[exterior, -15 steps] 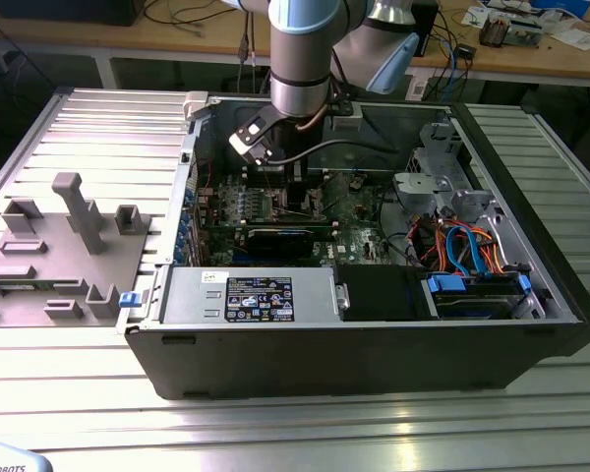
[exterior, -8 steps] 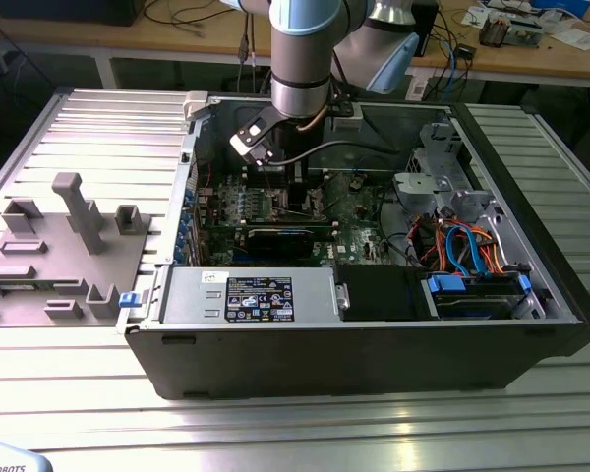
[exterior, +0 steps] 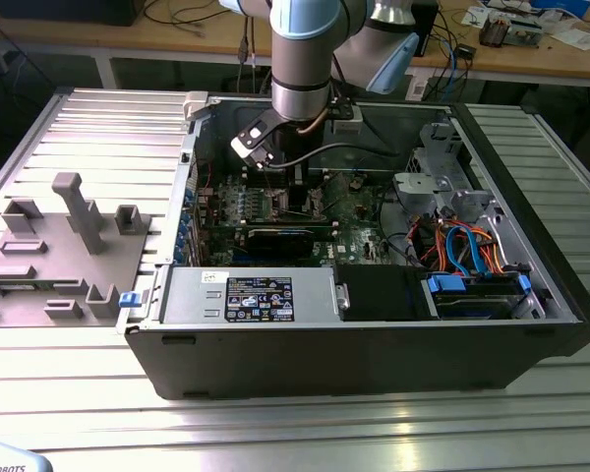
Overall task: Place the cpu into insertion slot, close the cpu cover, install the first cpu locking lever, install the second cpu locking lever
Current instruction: 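Place the cpu into insertion slot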
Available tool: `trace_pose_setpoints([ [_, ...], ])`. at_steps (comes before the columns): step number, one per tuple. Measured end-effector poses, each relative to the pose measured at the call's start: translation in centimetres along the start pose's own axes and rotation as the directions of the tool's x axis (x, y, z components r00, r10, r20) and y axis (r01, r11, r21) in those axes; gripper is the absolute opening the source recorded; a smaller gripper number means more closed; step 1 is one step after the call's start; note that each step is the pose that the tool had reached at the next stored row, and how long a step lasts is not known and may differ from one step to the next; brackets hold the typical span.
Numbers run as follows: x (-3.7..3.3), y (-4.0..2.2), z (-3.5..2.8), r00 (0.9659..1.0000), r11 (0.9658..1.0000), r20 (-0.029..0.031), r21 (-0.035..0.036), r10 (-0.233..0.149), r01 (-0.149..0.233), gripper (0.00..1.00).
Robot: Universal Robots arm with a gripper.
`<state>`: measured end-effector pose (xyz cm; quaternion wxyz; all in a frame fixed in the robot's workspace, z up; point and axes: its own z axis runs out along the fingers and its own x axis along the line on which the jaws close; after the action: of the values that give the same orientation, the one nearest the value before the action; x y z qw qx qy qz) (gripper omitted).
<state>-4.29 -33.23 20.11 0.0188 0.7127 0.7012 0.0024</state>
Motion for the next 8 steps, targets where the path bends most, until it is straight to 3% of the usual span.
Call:
trace_pose_setpoints([
  [8,0.12,-0.01,0.16,1.0,1.0,0.0001,0.0002,0.002,-0.002,0.54],
])
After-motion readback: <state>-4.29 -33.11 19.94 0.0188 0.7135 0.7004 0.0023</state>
